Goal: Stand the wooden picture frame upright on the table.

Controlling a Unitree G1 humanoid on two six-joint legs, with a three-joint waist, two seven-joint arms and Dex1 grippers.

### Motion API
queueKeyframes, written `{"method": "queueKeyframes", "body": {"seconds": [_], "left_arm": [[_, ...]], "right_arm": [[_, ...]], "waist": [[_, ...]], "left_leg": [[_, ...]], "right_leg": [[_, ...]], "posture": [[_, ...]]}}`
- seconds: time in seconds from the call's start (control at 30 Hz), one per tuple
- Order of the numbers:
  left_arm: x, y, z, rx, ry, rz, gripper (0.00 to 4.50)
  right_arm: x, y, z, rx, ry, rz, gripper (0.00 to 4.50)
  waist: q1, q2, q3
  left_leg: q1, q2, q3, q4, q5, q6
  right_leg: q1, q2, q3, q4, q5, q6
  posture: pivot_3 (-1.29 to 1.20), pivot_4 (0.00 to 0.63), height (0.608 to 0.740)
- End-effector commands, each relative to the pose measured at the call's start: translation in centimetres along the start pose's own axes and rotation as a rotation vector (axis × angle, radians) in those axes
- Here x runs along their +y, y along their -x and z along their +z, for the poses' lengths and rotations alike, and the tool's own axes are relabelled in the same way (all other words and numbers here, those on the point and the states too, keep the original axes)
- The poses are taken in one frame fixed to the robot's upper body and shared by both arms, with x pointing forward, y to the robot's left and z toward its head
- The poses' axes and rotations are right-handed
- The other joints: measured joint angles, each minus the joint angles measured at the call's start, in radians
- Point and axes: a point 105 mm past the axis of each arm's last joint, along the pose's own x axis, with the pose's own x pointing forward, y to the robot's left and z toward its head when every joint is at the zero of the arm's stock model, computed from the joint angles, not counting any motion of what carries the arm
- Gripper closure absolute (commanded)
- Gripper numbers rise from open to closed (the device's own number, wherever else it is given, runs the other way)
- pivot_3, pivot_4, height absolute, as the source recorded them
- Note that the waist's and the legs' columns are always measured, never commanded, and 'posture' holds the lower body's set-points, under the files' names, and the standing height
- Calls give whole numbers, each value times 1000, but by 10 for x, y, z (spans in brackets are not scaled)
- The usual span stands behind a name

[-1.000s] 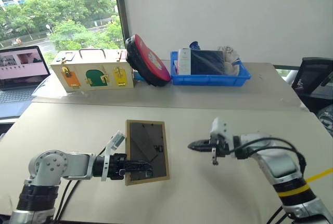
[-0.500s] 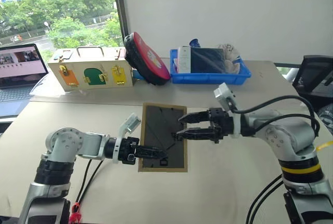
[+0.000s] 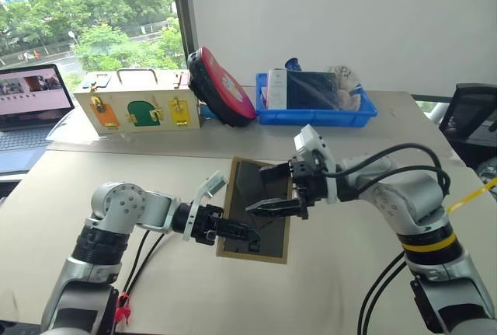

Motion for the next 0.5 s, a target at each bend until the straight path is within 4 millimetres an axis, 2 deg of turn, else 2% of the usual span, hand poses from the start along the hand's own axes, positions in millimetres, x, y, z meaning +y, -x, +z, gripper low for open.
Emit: {"method": "queueKeyframes", "body": {"seconds": [0.03, 0.17, 0.37, 0.5], "left_arm": [[-19, 2, 16, -32, -100, -79, 3808], [-16, 11, 18, -58, -98, -70, 3808], [-10, 17, 19, -93, -91, -72, 3808], [-1, 21, 16, -125, -39, -84, 3808]], "right_arm": [[9, 2, 10, -20, 44, 41, 36], [16, 14, 12, -28, 37, 67, 36], [37, 31, 16, -58, -46, 156, 36], [40, 39, 15, -69, -61, 116, 36]], "waist": [[0, 0, 0], [1, 0, 0], [1, 0, 0], [1, 0, 0]], "left_leg": [[0, 0, 0, 0, 0, 0], [0, 0, 0, 0, 0, 0], [0, 0, 0, 0, 0, 0], [0, 0, 0, 0, 0, 0]], "right_leg": [[0, 0, 0, 0, 0, 0], [0, 0, 0, 0, 0, 0], [0, 0, 0, 0, 0, 0], [0, 0, 0, 0, 0, 0]], "posture": [[0, 150, 735], [0, 150, 735], [0, 150, 735], [0, 150, 735]]}}
